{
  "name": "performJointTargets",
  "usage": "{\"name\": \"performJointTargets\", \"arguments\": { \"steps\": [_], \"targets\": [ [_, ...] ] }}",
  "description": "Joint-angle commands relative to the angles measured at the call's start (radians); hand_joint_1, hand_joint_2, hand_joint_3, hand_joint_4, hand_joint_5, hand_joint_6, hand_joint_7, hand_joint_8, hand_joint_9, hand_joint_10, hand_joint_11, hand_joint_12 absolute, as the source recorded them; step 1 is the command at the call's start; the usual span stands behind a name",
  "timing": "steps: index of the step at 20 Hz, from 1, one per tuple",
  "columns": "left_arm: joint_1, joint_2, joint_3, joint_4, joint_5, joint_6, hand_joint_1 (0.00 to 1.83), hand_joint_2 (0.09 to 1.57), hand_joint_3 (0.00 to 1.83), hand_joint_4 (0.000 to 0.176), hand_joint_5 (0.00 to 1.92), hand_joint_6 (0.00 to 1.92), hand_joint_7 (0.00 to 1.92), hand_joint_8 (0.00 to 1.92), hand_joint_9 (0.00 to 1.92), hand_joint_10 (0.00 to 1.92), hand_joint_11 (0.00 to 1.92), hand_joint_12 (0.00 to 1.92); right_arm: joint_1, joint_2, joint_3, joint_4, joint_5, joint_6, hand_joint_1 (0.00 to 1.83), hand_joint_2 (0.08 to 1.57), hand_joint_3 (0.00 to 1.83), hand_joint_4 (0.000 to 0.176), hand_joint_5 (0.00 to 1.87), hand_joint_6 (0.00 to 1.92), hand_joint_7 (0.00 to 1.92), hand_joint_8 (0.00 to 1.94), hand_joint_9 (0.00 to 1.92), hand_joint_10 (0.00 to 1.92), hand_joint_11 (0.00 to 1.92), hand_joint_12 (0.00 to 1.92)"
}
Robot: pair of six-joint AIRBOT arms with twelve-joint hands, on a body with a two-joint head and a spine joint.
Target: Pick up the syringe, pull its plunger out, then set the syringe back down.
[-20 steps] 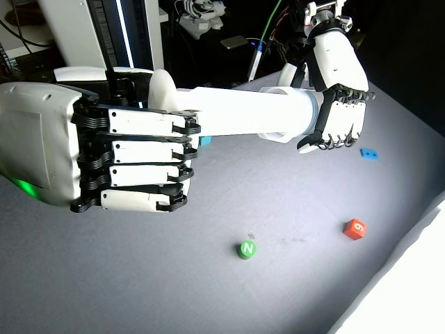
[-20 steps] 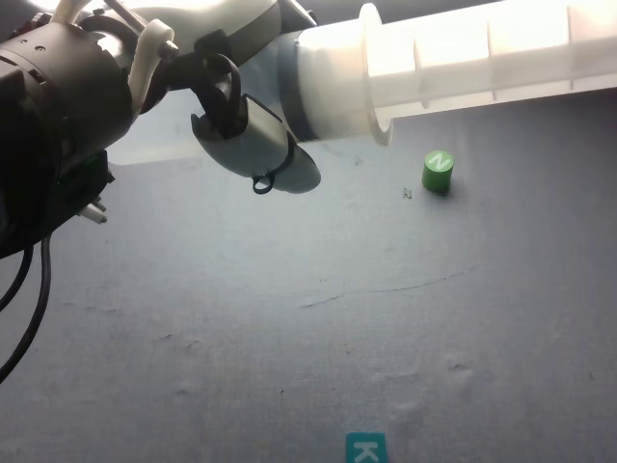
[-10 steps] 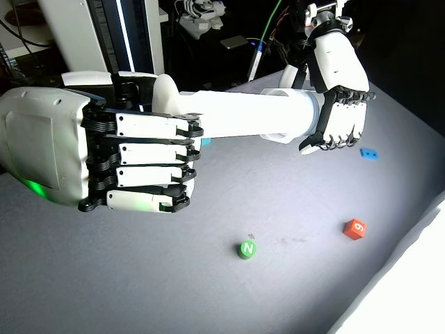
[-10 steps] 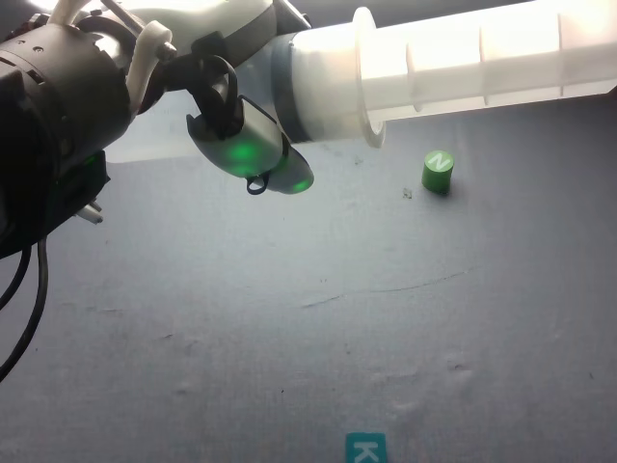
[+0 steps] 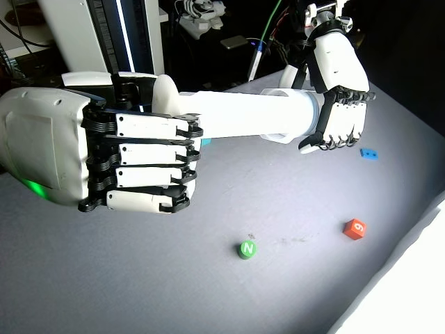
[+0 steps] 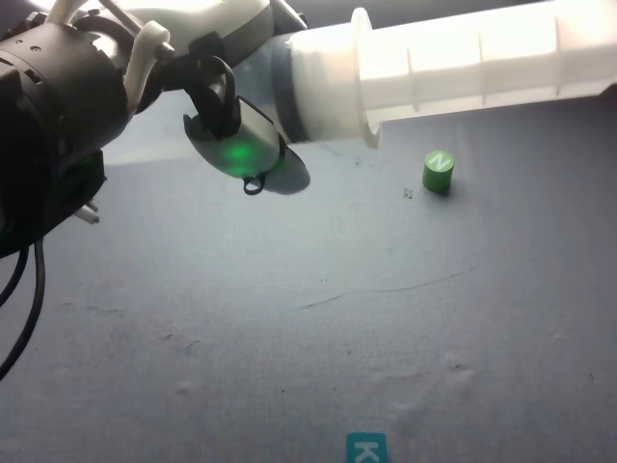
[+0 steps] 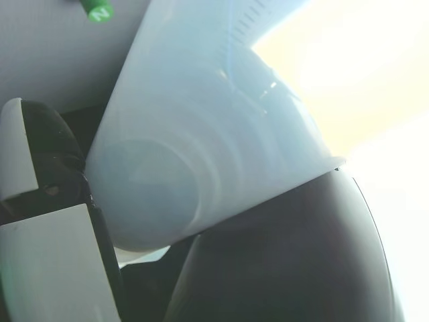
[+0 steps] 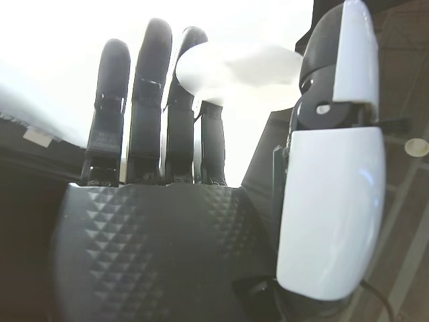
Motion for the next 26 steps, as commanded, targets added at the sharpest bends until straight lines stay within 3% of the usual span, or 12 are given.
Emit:
{"name": "performJointTargets", "arguments": {
  "steps": [1,3,4,6,9,11,15,17,19,24,25,26],
  "targets": [
    [-0.011,0.005,-0.001,0.050,-0.008,0.002,1.35,1.18,0.00,0.000,0.93,0.91,0.82,1.35,0.73,1.41,0.48,1.35,0.007,0.013,0.010,0.082,0.146,0.007,0.90,1.05,0.00,0.000,0.41,0.03,0.49,0.02,0.36,0.27,0.00,0.94],
    [-0.010,0.005,0.001,0.050,-0.008,0.008,1.35,1.18,0.00,0.000,0.92,0.91,0.82,1.36,0.72,1.43,0.48,1.34,0.008,0.013,0.010,0.081,0.146,0.007,0.86,1.00,0.00,0.000,0.36,0.00,0.43,0.00,0.35,0.10,0.00,0.85],
    [-0.008,0.005,0.001,0.050,-0.008,0.009,1.24,1.18,0.00,0.000,0.94,0.92,0.81,1.40,0.71,1.19,0.47,1.33,0.007,0.013,0.009,0.080,0.146,0.007,0.84,1.00,0.00,0.000,0.32,0.00,0.39,0.00,0.33,0.07,0.00,0.81],
    [-0.004,0.005,0.003,0.050,-0.008,0.010,1.23,1.16,0.00,0.000,1.00,0.83,0.83,1.39,0.74,1.06,0.48,1.34,0.006,0.013,0.009,0.078,0.146,0.007,0.87,0.99,0.00,0.000,0.31,0.00,0.37,0.00,0.32,0.04,0.00,0.74],
    [0.003,0.005,0.005,0.050,-0.008,0.012,1.23,1.16,0.00,0.000,1.00,0.83,0.83,1.39,0.75,1.05,0.47,1.35,0.001,0.013,0.003,0.071,0.148,0.007,0.87,0.99,0.00,0.000,0.31,0.00,0.36,0.00,0.32,0.03,0.00,0.76],
    [0.004,0.005,0.006,0.050,-0.008,0.022,1.34,1.20,0.00,0.000,0.88,0.99,0.77,1.43,0.67,1.48,0.43,1.37,-0.011,0.016,-0.005,0.061,0.152,0.009,0.87,0.99,0.00,0.000,0.30,0.00,0.35,0.00,0.30,0.02,0.00,0.74],
    [0.015,0.005,0.009,0.050,-0.008,0.061,1.35,1.20,0.00,0.000,0.90,0.95,0.77,1.42,0.69,1.47,0.48,1.34,-0.043,0.029,-0.031,0.038,0.153,0.019,0.85,1.01,0.00,0.000,0.24,0.00,0.28,0.00,0.25,0.00,0.00,0.58],
    [0.030,0.005,0.015,0.052,-0.020,0.084,1.24,1.16,0.00,0.000,1.01,0.81,0.80,1.43,0.72,1.13,0.50,1.33,-0.058,0.034,-0.037,0.037,0.142,0.029,0.84,1.01,0.00,0.000,0.16,0.00,0.20,0.00,0.17,0.00,0.00,0.39],
    [0.046,0.005,0.025,0.068,-0.045,0.101,1.34,1.19,0.00,0.000,0.95,0.88,0.76,1.42,0.68,1.47,0.48,1.35,-0.075,0.045,-0.050,0.022,0.133,0.054,0.75,1.02,0.00,0.000,0.08,0.00,0.13,0.00,0.11,0.00,0.00,0.24],
    [0.094,0.003,0.045,0.118,-0.050,0.101,1.35,1.20,0.00,0.000,0.92,0.91,0.77,1.44,0.68,1.47,0.47,1.35,-0.088,0.052,-0.058,0.005,0.148,0.071,0.70,1.00,0.00,0.000,0.00,0.00,0.00,0.00,0.00,0.00,0.00,0.00],
    [0.102,0.001,0.052,0.124,-0.051,0.101,1.35,1.18,0.00,0.000,0.94,0.89,0.79,1.40,0.70,1.44,0.49,1.34,-0.088,0.052,-0.058,0.006,0.148,0.071,0.67,0.99,0.00,0.000,0.00,0.00,0.00,0.00,0.00,0.00,0.00,0.00],
    [0.108,-0.001,0.060,0.129,-0.053,0.101,1.27,1.15,0.00,0.000,1.04,0.74,0.84,1.38,0.75,1.18,0.52,1.30,-0.089,0.052,-0.058,0.006,0.147,0.070,0.72,0.97,0.00,0.000,0.00,0.00,0.00,0.00,0.00,0.00,0.00,0.00]
  ]
}}
